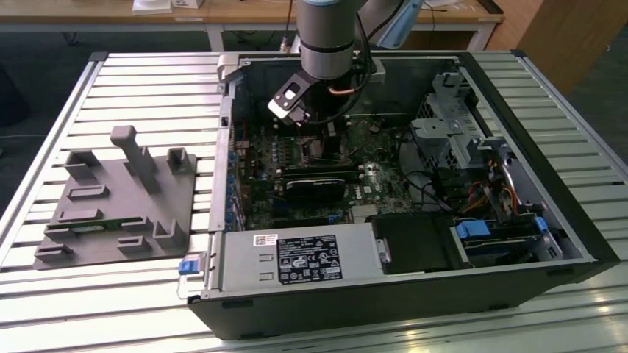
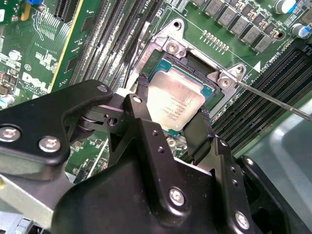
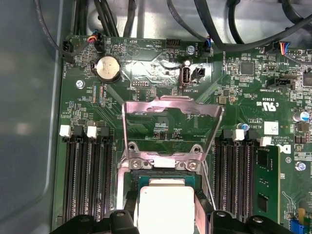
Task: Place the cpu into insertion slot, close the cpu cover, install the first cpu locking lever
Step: 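Place the cpu into insertion slot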
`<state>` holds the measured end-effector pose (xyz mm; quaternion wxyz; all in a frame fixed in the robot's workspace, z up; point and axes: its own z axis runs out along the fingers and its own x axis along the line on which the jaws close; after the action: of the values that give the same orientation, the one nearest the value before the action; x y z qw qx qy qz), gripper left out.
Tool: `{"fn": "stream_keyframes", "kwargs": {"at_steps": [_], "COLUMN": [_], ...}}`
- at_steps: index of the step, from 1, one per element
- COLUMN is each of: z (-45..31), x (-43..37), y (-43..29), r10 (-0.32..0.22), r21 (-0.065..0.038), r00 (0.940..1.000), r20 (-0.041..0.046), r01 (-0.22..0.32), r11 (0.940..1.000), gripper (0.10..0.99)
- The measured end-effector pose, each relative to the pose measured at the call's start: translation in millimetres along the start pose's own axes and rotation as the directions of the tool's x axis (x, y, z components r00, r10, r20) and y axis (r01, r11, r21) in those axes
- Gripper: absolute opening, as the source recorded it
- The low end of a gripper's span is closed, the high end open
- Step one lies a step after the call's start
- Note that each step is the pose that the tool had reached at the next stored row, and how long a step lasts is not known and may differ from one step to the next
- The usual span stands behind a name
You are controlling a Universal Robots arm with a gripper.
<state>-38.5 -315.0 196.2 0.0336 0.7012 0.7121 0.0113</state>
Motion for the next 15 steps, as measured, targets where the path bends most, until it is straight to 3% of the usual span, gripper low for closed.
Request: {"fn": "stream_keyframes", "kwargs": {"at_steps": [15], "z": [2.3], "x": [0.1], "y": [-0.1], "r10": [0.004], "r21": [0.001], "r00": [1.0000], "r20": [0.0002], "r01": [-0.004], "r11": [1.0000], "gripper": [0.541]}}
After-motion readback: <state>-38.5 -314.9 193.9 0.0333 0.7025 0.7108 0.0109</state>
